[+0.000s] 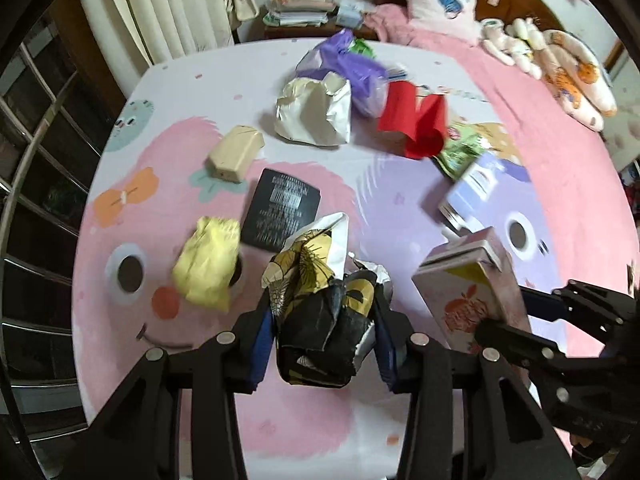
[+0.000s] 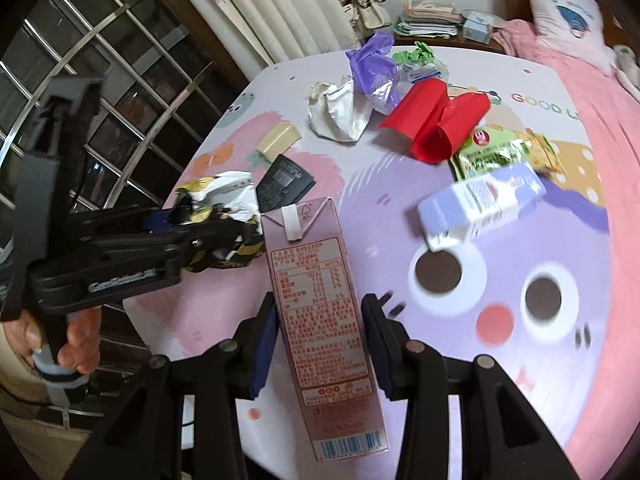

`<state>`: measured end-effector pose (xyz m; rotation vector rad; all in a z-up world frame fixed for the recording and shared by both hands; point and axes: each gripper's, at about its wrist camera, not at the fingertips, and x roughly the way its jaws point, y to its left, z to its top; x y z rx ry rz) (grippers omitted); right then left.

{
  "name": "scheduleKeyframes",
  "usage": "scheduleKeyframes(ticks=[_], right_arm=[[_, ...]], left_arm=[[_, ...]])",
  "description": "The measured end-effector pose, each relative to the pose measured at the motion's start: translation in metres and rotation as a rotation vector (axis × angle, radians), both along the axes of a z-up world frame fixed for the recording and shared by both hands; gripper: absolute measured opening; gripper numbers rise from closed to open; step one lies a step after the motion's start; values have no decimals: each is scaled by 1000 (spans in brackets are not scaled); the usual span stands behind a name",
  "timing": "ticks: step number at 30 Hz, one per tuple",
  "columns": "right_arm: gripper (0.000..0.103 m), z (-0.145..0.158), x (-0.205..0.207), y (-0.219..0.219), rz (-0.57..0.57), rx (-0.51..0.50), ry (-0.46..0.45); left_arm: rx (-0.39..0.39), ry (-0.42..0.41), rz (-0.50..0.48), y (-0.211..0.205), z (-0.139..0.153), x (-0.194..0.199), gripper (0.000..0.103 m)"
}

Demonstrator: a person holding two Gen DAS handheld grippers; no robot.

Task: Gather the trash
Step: 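Grasp the black crumpled wrapper with the left tool, then carry both items over the blue bin and open both tools to drop them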

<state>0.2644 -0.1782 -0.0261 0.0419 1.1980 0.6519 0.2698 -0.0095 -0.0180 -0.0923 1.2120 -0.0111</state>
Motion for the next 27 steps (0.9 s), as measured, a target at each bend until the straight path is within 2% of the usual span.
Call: scheduleKeyframes(ticks=[7, 14, 20, 24, 27], right_arm=[[41, 13, -81, 16, -107, 15, -21], [41, 13, -168, 33, -178, -17, -40], [41, 1, -232, 37, -219, -48, 14], [41, -11, -257, 36, -230, -80, 55], [41, -29, -270, 32, -249, -96, 100]], left_arm=[[43, -96, -79, 20, 32, -94, 42], [62, -138, -124, 44, 35, -180, 42], [47, -77, -114, 59, 16, -228, 43], [28, -25, -111, 62, -4, -249, 43], [-14, 5, -116, 59, -23, -262, 43]])
